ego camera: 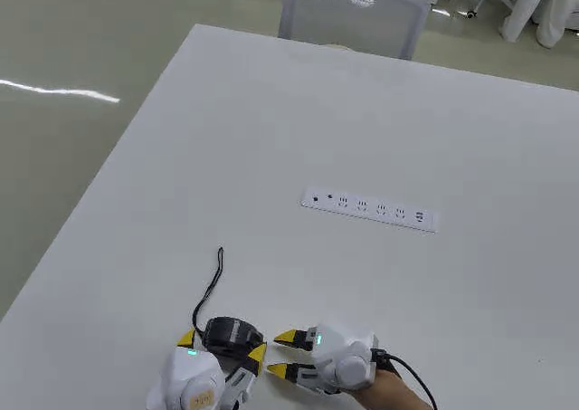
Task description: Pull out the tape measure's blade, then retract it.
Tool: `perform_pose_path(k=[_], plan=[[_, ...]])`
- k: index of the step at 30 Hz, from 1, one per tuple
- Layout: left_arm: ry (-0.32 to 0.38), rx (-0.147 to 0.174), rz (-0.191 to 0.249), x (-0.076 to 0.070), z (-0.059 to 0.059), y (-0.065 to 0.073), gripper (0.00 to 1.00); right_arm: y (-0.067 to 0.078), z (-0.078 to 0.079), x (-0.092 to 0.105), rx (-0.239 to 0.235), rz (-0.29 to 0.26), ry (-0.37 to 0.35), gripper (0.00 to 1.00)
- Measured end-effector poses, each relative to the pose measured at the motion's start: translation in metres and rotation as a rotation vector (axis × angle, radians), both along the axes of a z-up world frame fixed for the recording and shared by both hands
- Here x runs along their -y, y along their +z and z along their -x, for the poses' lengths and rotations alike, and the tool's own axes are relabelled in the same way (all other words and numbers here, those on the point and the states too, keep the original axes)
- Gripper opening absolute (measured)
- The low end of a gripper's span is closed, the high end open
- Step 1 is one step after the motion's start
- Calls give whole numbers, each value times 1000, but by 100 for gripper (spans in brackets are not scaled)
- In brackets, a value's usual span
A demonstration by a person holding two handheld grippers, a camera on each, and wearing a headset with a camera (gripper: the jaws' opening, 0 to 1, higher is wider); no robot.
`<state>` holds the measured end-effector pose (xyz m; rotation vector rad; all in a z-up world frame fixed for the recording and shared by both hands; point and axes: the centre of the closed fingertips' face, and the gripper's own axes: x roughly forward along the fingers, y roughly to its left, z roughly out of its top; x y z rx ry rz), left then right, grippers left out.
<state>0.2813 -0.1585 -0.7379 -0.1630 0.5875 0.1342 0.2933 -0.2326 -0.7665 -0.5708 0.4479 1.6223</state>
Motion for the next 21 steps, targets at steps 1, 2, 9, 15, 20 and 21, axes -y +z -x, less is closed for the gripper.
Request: perform_pose_path(k=[1, 2, 9, 15, 20, 21], plan=[[-10, -2, -1, 0, 2, 0, 68, 2, 0, 3, 1, -1, -6, 24], [-14, -1, -2, 0, 3, 1, 69, 3, 0, 4, 2, -1, -15, 24], [-66, 10, 11, -2, 11, 9, 72, 17, -3, 20, 16, -11, -115, 31], [-155, -1, 8, 0, 19, 11, 75, 27, 2, 33, 11, -17, -190, 37], [-257, 3, -2, 5, 28, 15, 77, 31, 8, 46, -2, -18, -259, 41], [-279, -8, -11, 5, 31, 14, 78, 34, 9, 49, -2, -25, -275, 42]])
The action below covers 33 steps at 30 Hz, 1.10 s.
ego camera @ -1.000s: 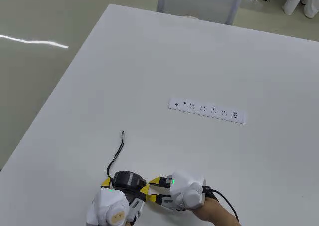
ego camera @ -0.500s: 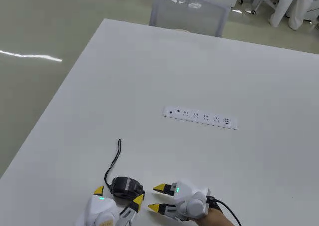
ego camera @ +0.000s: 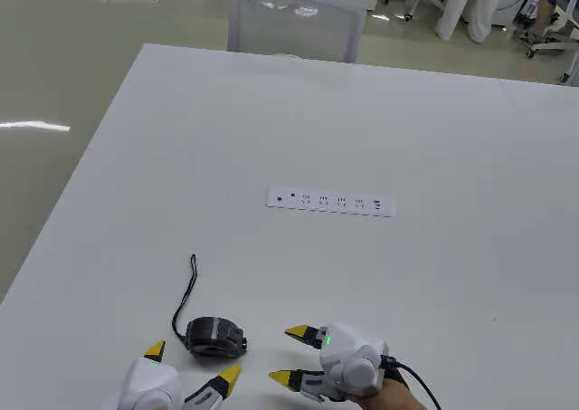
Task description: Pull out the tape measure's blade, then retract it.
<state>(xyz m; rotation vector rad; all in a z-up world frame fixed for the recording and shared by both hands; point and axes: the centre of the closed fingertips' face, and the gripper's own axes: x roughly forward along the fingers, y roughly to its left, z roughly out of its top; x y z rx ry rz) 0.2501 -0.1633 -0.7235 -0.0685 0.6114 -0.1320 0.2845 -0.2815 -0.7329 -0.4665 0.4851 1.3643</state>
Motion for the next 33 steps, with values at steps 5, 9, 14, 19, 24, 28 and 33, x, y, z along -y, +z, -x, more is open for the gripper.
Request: perform_pose_path(k=[5, 9, 14, 19, 24, 28, 33], plan=[[-80, 0, -24, -2, 8, 2, 78, 8, 3, 18, -13, -4, -92, 46], [-145, 0, -31, -3, 14, 5, 80, 12, 5, 32, -21, -9, -148, 49], [-181, -3, -20, -8, 22, 9, 81, 16, 11, 53, -29, -4, -230, 54], [-203, -13, -35, -15, 32, 10, 86, 21, 18, 75, -32, -9, -307, 60], [-220, -17, -56, -26, 41, 12, 88, 26, 26, 97, -37, -19, -374, 64], [-239, -17, -65, -29, 47, 18, 90, 30, 32, 113, -40, -21, -415, 67], [-247, -12, -58, -31, 53, 25, 95, 33, 40, 129, -45, -21, -455, 70]])
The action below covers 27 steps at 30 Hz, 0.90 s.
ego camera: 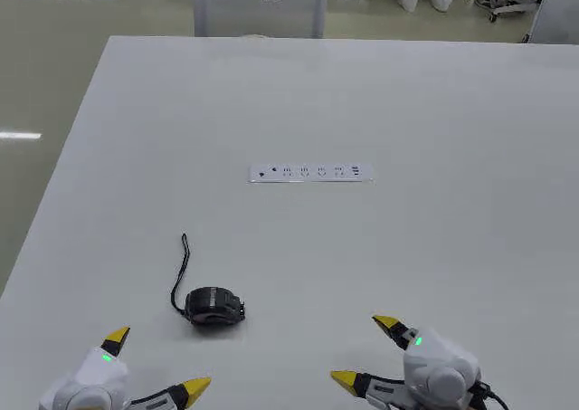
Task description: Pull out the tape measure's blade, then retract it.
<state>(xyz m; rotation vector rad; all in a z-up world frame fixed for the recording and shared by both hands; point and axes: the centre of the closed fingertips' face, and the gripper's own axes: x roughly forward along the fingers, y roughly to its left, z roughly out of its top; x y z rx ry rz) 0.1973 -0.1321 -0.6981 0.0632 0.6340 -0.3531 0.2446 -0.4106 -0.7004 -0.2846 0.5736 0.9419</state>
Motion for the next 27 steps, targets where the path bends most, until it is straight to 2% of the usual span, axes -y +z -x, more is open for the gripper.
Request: perform_pose_path(k=[10, 17, 23, 27], plan=[[-27, 4, -3, -2, 15, 13, 99, 11, 14, 19, -9, 0, -46, 82], [-34, -1, -4, -3, 25, 16, 99, 24, 21, 21, -5, -27, -66, 88], [-29, 0, -1, -5, 31, 19, 99, 27, 26, 20, -6, -36, -65, 93], [-36, 4, -20, -6, 32, 22, 99, 31, 27, 19, 4, -41, -66, 97]])
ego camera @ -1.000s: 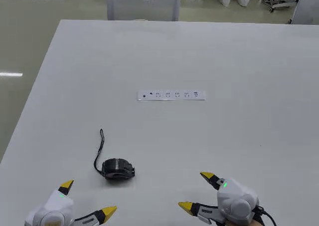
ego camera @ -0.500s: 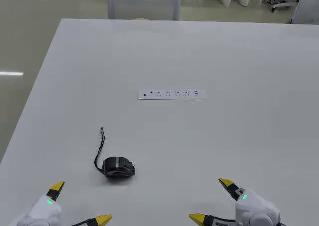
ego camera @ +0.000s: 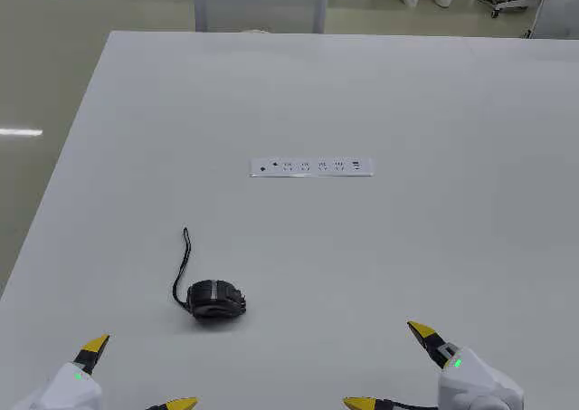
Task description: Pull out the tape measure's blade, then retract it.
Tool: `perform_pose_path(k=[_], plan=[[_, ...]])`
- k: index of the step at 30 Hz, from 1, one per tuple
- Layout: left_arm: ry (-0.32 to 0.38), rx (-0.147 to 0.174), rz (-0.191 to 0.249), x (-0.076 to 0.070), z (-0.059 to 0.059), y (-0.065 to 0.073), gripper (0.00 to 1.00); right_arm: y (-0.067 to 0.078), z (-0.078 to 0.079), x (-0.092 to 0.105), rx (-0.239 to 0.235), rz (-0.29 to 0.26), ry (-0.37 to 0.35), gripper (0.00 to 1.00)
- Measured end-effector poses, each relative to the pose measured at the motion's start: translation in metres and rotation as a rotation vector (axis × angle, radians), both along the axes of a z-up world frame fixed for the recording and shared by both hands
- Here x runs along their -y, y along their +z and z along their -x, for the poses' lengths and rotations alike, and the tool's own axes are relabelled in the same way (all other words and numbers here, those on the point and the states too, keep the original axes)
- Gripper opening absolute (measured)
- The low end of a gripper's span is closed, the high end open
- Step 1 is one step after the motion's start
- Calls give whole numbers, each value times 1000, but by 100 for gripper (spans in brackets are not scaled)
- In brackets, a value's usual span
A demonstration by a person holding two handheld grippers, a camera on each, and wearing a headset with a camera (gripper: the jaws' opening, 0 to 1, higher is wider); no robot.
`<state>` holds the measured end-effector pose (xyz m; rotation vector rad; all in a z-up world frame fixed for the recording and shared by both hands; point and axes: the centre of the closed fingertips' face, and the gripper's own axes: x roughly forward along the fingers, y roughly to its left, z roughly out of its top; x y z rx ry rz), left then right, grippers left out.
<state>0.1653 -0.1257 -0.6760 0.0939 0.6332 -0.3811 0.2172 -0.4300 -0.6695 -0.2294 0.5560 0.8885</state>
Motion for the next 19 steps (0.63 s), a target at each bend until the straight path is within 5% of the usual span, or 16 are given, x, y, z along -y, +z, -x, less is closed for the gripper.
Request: perform_pose_path(k=[19], plan=[[-7, 23, -7, -4, 1, 9, 99, 7, 0, 0, 6, -9, -8, 99]])
